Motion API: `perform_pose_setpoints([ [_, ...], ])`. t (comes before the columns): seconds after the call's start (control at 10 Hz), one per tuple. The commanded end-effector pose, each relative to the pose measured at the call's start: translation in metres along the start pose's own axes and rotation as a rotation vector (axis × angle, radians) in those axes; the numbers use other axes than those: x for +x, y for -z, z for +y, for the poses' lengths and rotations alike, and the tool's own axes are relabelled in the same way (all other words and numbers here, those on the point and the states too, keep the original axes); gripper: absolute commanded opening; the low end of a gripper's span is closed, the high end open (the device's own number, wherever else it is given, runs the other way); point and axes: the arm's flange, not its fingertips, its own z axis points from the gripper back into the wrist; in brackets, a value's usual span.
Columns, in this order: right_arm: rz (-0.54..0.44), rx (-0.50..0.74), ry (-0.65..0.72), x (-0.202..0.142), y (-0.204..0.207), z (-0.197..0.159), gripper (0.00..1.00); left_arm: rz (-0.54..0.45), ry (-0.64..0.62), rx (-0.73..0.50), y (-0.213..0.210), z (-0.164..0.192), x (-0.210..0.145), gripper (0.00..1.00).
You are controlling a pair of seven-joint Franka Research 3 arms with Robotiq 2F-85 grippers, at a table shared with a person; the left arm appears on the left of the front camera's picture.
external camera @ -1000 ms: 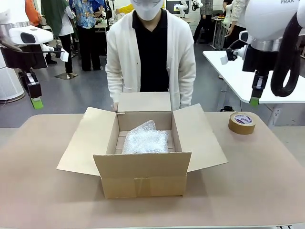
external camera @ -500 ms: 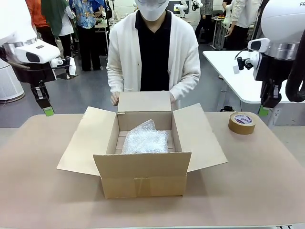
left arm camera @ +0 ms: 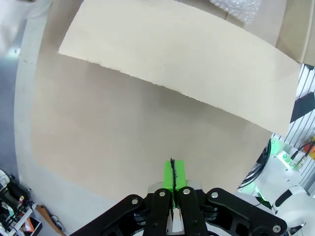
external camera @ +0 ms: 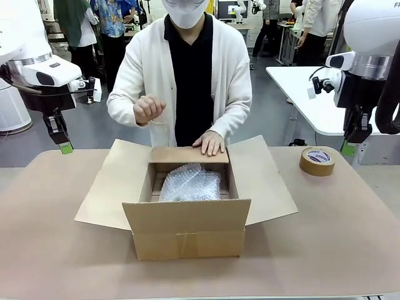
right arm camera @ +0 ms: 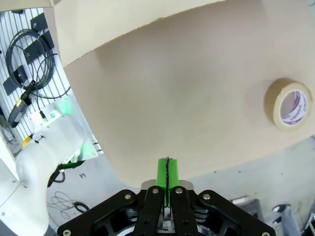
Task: Wrap the clocks to prevent damage.
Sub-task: Once the human has placed the objects inside and stepped back, release both hands from the side flaps of the Package Box, then push the right (or left) flap of the Package Box to close it.
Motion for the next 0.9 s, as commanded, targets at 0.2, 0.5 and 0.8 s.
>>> perform_pose_setpoints([
  [0.2,-0.005,-0.011,0.003,0.0009,0.0003,-0.0007,0.01,-0.003,-0.015,-0.001,-0.0013,0.0008,-0.0007,0.0],
  [0.5,-0.005,-0.011,0.003,0.0009,0.0003,-0.0007,0.01,-0.003,-0.015,-0.001,-0.0013,0.0008,-0.0007,0.0],
  [0.8,-0.005,-0.011,0.003,0.0009,0.0003,-0.0007,0.01,-0.003,-0.015,-0.001,-0.0013,0.0008,-0.0007,0.0],
])
